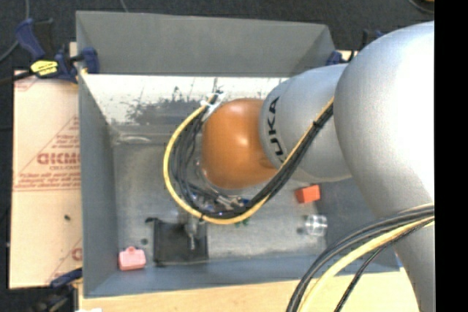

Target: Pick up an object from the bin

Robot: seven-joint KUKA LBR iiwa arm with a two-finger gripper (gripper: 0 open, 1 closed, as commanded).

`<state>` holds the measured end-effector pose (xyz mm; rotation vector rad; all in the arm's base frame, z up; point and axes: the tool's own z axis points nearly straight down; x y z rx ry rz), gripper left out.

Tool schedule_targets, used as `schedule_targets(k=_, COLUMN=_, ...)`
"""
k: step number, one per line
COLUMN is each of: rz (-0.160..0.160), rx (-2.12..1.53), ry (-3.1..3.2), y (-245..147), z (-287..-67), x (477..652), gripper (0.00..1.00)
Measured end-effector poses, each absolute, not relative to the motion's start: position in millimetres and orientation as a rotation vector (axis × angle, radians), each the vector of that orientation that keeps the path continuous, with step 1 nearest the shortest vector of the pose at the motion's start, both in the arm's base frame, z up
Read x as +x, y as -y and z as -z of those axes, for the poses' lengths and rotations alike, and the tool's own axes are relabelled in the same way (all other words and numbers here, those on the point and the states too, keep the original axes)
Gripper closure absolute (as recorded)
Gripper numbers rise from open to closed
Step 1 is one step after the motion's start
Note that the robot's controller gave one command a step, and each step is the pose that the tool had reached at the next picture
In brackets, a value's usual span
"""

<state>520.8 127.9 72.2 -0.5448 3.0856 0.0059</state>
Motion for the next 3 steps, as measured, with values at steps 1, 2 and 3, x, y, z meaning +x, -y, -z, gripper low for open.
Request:
schedule_targets(k=1, rz=-0.008, rx=-0.505, ry=-3.088, y=-129.2, z=-70.5, x=507.9, gripper=0.00)
schedule_targets(k=2, rz=-0.008, rx=-0.501, ry=-3.089, y=-129.3, z=-70.6, x=507.9, gripper=1.00)
schedule_targets(k=3, rz=-0.009, rx=-0.500, ry=-3.089, y=-129.2, z=-70.6, x=507.9, gripper=1.00)
